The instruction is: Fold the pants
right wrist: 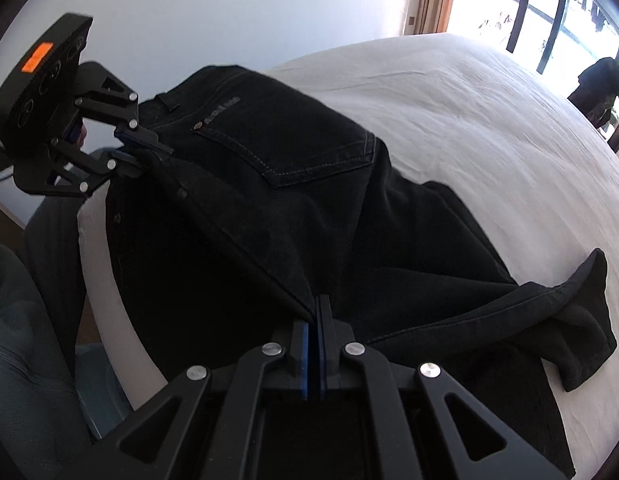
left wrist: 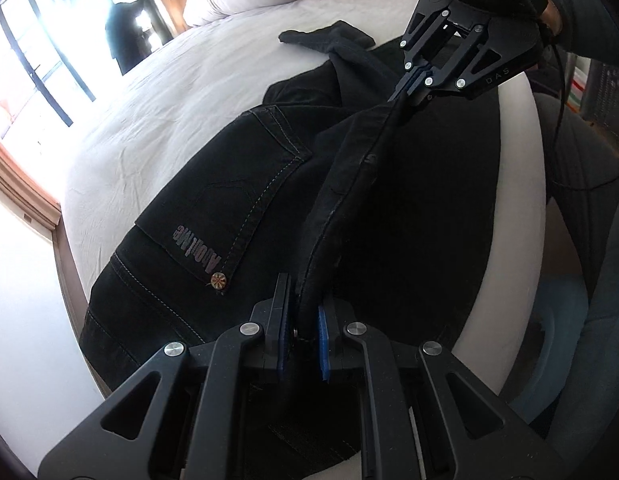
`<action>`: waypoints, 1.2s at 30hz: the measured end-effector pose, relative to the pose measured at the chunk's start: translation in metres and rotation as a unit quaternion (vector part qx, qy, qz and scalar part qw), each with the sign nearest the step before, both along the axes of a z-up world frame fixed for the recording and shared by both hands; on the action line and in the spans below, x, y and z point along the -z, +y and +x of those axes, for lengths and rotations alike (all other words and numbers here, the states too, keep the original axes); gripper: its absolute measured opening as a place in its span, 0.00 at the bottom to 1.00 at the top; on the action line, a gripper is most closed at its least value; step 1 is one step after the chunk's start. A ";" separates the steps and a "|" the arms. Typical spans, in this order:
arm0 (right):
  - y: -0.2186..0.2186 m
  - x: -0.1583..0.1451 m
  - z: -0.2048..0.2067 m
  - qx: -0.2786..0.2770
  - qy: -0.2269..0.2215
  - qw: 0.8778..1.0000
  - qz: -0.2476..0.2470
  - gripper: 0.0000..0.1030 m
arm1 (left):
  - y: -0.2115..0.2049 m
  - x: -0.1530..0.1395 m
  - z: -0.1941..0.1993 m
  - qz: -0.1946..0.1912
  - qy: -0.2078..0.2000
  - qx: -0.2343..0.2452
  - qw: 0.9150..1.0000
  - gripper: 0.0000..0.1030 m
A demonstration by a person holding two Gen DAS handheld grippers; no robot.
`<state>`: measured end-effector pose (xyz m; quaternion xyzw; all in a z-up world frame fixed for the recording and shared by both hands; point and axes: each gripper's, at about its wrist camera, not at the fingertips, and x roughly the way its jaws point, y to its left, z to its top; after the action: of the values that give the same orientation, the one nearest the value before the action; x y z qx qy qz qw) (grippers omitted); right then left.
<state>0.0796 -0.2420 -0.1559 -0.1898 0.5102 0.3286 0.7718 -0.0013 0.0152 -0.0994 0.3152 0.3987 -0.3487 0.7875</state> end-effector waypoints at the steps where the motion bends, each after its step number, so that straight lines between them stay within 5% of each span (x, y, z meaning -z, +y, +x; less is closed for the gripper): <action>1: 0.003 0.004 -0.007 -0.003 -0.005 1.000 -0.011 0.04 | -0.002 0.002 -0.003 0.007 -0.002 0.006 1.000 0.10; 10: 0.028 0.021 -0.054 -0.025 -0.050 0.995 -0.084 0.04 | -0.002 0.011 0.010 0.029 0.009 0.039 0.999 0.10; 26: 0.041 0.022 -0.086 -0.020 -0.065 0.992 -0.103 0.04 | -0.012 0.027 0.022 0.071 0.003 0.094 0.993 0.10; 36: 0.041 0.029 -0.087 -0.016 -0.065 0.992 -0.105 0.05 | -0.022 0.046 0.033 0.058 0.001 0.077 0.995 0.12</action>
<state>-0.0072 -0.2007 -0.1851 -0.2986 0.4873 0.2723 0.7741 0.0321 -0.0064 -0.1454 0.3897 0.3940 -0.3846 0.7382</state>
